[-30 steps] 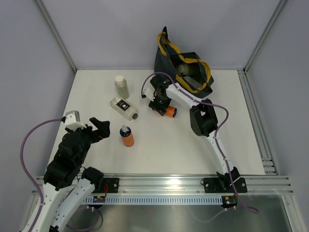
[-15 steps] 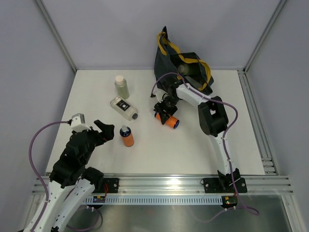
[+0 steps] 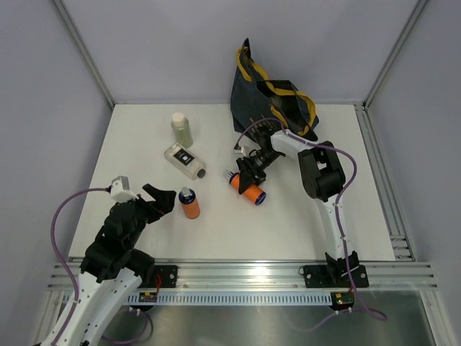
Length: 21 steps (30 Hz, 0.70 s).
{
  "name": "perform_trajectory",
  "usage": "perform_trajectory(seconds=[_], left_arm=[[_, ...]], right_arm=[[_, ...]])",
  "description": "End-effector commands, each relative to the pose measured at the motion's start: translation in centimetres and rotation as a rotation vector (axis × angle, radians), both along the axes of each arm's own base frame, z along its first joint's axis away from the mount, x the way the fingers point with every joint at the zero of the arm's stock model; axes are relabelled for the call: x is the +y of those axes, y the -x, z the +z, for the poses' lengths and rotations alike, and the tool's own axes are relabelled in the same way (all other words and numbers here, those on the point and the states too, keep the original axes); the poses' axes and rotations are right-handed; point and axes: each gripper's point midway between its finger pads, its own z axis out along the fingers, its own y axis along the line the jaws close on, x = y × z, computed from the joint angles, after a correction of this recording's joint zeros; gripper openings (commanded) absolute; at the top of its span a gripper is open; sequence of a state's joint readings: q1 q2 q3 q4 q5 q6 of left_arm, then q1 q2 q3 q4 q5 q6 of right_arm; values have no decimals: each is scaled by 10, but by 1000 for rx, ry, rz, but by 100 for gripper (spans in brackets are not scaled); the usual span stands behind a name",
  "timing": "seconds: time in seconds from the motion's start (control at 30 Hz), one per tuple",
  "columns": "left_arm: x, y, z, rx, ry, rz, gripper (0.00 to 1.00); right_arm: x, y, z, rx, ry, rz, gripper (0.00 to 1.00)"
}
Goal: Place the personal care products into the canvas bag
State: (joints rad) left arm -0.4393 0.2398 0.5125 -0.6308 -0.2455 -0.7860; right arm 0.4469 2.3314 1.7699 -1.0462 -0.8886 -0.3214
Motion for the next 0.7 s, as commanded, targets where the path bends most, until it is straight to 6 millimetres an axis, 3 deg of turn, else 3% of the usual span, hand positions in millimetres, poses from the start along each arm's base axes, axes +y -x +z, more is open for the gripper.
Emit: perform_trajectory(seconds=[0.0, 0.23, 0.47, 0.6, 0.67], left_arm=[[-4, -3, 17, -57, 56, 1, 99], [-3, -3, 16, -55, 51, 2, 99], [-2, -5, 20, -70, 31, 1, 99], [-3, -7, 19, -59, 8, -11, 99], [-4, -7, 20, -57, 1, -15, 99]], right_arm=[[21, 4, 50, 74, -201, -29, 18], [33, 9, 98, 115, -358, -29, 16], [35, 18, 186, -4, -493, 32, 12], [37, 15, 246, -134, -564, 66, 11], [34, 12, 267, -161, -572, 53, 11]])
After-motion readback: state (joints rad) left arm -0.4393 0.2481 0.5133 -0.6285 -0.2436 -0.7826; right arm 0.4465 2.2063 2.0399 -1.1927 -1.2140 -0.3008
